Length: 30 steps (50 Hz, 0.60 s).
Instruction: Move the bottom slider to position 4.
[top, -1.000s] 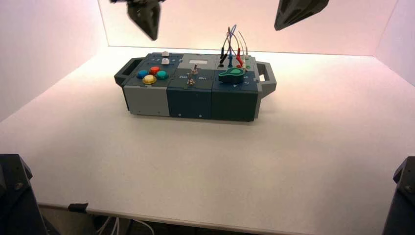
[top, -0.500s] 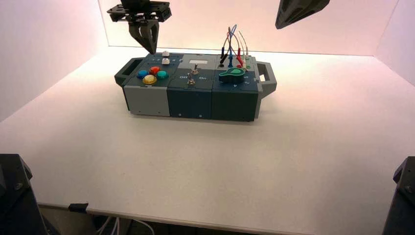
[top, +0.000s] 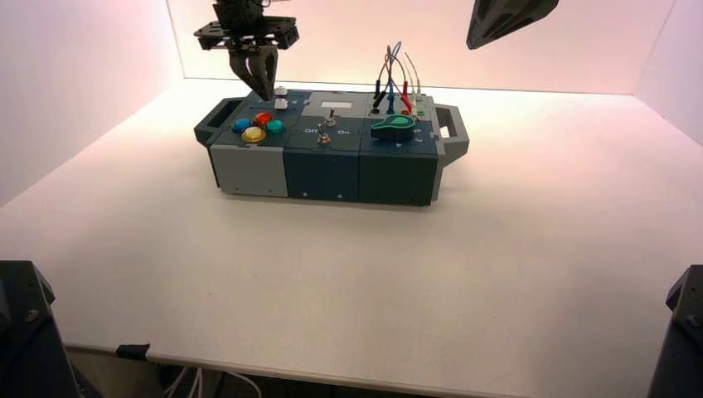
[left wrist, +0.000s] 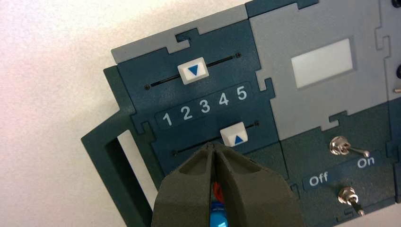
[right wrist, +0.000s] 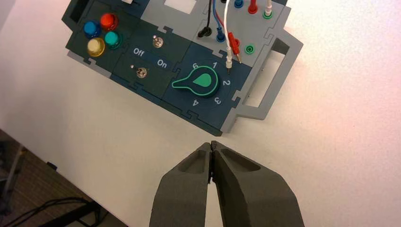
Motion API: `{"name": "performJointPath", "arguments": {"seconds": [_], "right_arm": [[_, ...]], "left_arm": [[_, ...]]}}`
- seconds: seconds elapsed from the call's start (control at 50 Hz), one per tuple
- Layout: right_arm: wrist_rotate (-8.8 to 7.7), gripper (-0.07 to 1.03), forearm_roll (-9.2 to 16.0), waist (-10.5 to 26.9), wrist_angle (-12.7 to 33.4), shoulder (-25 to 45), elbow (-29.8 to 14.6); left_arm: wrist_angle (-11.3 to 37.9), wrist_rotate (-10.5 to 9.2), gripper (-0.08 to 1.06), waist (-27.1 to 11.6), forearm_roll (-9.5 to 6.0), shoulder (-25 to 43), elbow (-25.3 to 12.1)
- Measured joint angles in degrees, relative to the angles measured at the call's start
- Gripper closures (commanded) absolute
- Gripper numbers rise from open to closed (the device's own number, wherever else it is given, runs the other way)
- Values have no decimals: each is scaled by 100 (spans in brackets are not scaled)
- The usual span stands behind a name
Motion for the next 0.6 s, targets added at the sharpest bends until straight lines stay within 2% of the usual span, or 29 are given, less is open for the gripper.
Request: {"name": "performJointPath", "arguments": {"seconds": [0.6], "right_arm": [[0, 98, 0, 0, 0, 0, 0]], "left_arm": [[-18, -9, 100, -35, -9, 237, -141]]}}
